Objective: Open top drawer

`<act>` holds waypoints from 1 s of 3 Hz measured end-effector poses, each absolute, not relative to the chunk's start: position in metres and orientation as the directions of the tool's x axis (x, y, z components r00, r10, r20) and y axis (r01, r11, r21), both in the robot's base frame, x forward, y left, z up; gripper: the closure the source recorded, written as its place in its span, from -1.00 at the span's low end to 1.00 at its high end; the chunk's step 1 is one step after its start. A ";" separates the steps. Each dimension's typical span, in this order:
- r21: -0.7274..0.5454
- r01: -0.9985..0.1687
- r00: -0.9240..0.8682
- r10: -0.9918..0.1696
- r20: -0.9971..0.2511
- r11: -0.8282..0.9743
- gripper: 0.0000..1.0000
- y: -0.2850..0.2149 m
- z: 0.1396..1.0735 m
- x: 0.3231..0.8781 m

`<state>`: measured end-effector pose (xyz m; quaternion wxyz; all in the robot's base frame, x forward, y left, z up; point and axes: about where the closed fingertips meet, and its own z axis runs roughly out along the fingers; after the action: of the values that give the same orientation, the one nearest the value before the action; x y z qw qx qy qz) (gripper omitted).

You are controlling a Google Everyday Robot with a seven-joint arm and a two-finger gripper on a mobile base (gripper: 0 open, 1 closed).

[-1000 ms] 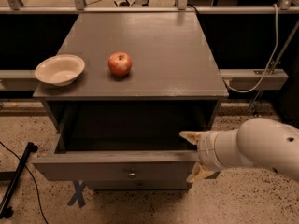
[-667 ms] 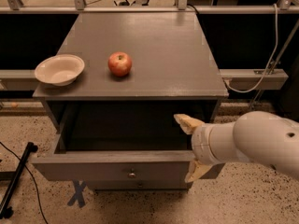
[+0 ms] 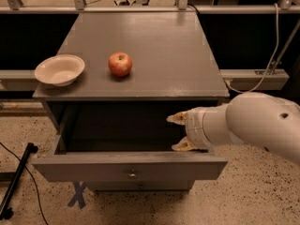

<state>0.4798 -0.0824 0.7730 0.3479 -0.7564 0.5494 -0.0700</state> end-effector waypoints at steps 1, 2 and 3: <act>-0.591 -0.795 0.356 -0.893 -0.274 -0.135 0.29 -0.088 0.770 0.500; -0.543 -0.837 0.267 -0.918 -0.292 -0.071 0.75 -0.104 0.753 0.528; -0.471 -0.882 0.156 -0.935 -0.320 0.014 1.00 -0.124 0.725 0.553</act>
Offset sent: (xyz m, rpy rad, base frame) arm 0.0875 -0.0497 -0.0476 0.0018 0.1728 -0.2495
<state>0.5527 -0.1237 0.7254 0.2949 -0.7006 0.6483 -0.0444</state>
